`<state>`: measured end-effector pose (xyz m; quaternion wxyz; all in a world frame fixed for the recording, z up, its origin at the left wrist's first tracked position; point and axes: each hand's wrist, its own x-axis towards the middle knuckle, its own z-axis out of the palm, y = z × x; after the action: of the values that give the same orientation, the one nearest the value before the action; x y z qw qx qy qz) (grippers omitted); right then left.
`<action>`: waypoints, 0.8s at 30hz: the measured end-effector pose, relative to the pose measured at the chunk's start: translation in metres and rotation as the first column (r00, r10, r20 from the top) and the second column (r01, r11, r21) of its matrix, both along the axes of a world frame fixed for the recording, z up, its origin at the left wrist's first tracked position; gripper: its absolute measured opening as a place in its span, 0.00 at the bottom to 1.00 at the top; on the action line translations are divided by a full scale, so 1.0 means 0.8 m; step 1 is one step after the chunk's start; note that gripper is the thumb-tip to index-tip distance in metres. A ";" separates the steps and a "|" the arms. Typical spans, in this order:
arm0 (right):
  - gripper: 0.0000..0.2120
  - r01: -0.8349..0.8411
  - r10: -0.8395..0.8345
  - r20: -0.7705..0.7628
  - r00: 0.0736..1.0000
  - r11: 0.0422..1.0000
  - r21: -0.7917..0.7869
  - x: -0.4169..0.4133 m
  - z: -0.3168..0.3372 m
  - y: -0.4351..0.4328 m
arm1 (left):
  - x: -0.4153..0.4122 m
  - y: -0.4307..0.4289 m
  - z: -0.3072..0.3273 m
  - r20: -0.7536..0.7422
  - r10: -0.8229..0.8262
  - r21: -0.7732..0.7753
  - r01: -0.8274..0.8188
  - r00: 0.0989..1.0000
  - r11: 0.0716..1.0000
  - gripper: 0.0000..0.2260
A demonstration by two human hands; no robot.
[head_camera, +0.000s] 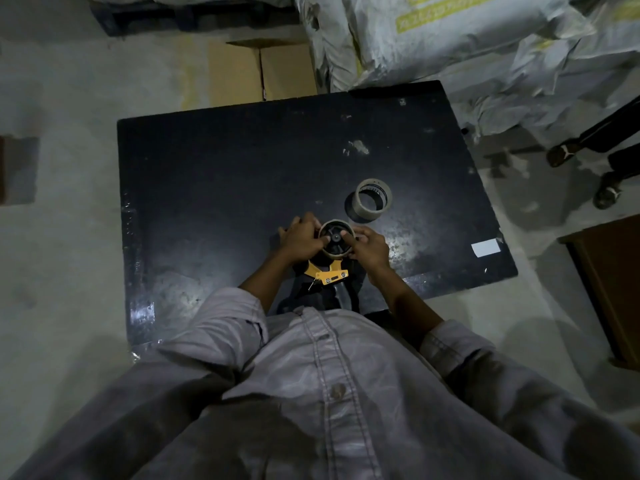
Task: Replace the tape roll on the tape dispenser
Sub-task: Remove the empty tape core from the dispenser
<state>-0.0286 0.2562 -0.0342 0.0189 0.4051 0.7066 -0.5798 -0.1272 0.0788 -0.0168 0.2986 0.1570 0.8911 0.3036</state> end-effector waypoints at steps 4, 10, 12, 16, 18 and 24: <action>0.16 0.020 -0.022 -0.008 1.000 0.986 -0.164 0.003 0.012 -0.004 | -0.003 -0.006 -0.010 0.058 0.022 0.022 -0.023 0.998 0.999 0.15; 0.22 -0.035 0.029 -0.029 0.999 0.970 -0.240 0.008 0.021 -0.003 | -0.004 -0.003 -0.001 0.098 -0.068 -0.079 0.076 0.993 0.994 0.25; 0.23 -0.051 0.044 -0.033 0.998 0.970 -0.238 0.009 0.020 -0.004 | -0.006 0.001 0.006 0.147 -0.069 -0.138 0.090 0.987 0.986 0.29; 0.26 -0.044 0.050 0.021 0.999 0.977 -0.209 0.005 0.019 -0.004 | -0.014 0.011 0.015 0.239 -0.027 -0.212 0.080 0.971 0.974 0.27; 0.32 -0.048 0.061 0.070 0.996 0.983 -0.179 0.004 0.010 -0.002 | -0.018 0.013 0.012 0.262 -0.008 -0.233 0.072 0.965 0.970 0.27; 0.13 -0.042 0.058 0.110 0.992 0.990 -0.136 0.000 0.009 -0.001 | -0.023 0.010 -0.025 0.257 0.055 -0.212 0.001 0.965 0.977 0.30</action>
<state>-0.0287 0.2556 -0.0267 0.1006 0.4174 0.6741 -0.6011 -0.1457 0.0872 -0.0367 0.4243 0.0709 0.8730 0.2299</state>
